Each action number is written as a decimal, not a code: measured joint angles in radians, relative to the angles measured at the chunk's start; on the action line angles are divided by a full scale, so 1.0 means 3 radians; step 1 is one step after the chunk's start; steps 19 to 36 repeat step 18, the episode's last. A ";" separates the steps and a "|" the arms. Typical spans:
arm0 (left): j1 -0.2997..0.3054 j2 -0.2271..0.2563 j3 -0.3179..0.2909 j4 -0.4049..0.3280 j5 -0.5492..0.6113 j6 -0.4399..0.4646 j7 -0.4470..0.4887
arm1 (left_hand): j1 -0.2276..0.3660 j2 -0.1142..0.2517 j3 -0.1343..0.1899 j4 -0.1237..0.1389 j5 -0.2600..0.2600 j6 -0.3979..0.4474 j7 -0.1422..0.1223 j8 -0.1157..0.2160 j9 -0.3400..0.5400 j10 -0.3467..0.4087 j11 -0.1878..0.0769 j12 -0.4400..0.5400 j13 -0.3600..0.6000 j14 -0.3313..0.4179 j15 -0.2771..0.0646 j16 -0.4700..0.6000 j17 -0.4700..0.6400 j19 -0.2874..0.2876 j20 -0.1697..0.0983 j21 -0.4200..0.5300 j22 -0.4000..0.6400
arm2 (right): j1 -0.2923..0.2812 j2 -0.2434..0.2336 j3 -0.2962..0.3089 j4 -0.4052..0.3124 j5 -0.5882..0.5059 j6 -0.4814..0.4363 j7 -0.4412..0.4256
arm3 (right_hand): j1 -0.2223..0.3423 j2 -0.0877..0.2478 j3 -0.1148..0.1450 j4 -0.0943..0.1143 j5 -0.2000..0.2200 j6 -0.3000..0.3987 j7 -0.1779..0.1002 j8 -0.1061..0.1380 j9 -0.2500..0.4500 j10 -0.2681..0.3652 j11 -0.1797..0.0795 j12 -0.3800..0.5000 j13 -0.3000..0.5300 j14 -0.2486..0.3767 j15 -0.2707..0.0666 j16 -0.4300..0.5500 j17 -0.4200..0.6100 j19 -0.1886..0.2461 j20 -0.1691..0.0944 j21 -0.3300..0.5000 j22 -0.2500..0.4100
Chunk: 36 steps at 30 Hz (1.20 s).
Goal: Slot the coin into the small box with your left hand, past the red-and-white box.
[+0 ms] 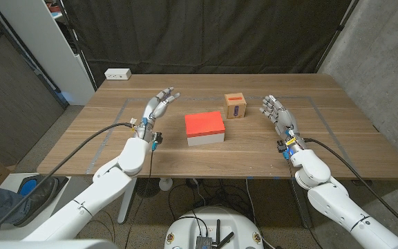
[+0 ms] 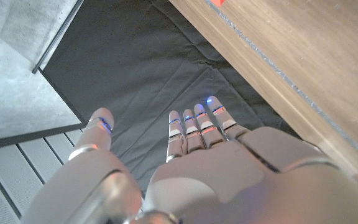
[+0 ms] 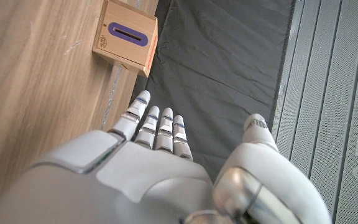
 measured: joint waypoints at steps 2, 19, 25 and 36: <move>0.0026 -0.0036 -0.0012 0.0076 -0.0090 -0.0095 -0.0034 | 0.0000 0.0000 -0.0009 -0.0009 0.0000 -0.0004 0.0004 0.0000 0.0000 0.0000 0.0000 0.0000 0.0000 0.0000 0.0000 -0.0023 0.0000 -0.0018 0.0017 0.0000 0.0000 | 0.0000 0.0007 -0.0003 0.0022 0.0004 0.0017 0.0009 | 0.0000 0.0000 0.0000 0.0000 0.0000 0.0000 0.0000 0.0000 0.0000 0.0000 0.0000 0.0000 -0.0009 0.0000 0.0000 0.0000 -0.0005 -0.0005 -0.0003 0.0000 0.0000; 0.0078 -0.0207 -0.0045 0.0351 -0.0401 -0.0414 -0.0117 | 0.0000 0.0000 -0.0014 -0.0014 0.0000 -0.0004 0.0004 0.0000 0.0000 -0.0018 0.0018 0.0000 -0.0016 0.0001 0.0000 -0.0025 0.0000 -0.0018 0.0018 -0.0051 0.0001 | 0.0015 0.0060 -0.0030 0.0147 0.0072 0.0079 0.0058 | 0.0000 0.0000 0.0000 0.0000 0.0000 -0.0016 -0.0007 0.0000 0.0000 -0.0017 0.0017 0.0000 -0.0008 -0.0032 0.0003 0.0000 -0.0005 -0.0052 0.0008 -0.0025 0.0000; 0.0078 -0.0207 -0.0045 0.0351 -0.0401 -0.0414 -0.0117 | 0.0000 0.0000 -0.0014 -0.0014 0.0000 -0.0004 0.0004 0.0000 0.0000 -0.0018 0.0018 0.0000 -0.0016 0.0001 0.0000 -0.0025 0.0000 -0.0018 0.0018 -0.0051 0.0001 | 0.0015 0.0060 -0.0030 0.0147 0.0072 0.0079 0.0058 | 0.0000 0.0000 0.0000 0.0000 0.0000 -0.0016 -0.0007 0.0000 0.0000 -0.0017 0.0017 0.0000 -0.0008 -0.0032 0.0003 0.0000 -0.0005 -0.0052 0.0008 -0.0025 0.0000; 0.0078 -0.0207 -0.0045 0.0351 -0.0401 -0.0414 -0.0117 | 0.0000 0.0000 -0.0014 -0.0014 0.0000 -0.0004 0.0004 0.0000 0.0000 -0.0018 0.0018 0.0000 -0.0016 0.0001 0.0000 -0.0025 0.0000 -0.0018 0.0018 -0.0051 0.0001 | 0.0015 0.0060 -0.0030 0.0147 0.0072 0.0079 0.0058 | 0.0000 0.0000 0.0000 0.0000 0.0000 -0.0016 -0.0007 0.0000 0.0000 -0.0017 0.0017 0.0000 -0.0008 -0.0032 0.0003 0.0000 -0.0005 -0.0052 0.0008 -0.0025 0.0000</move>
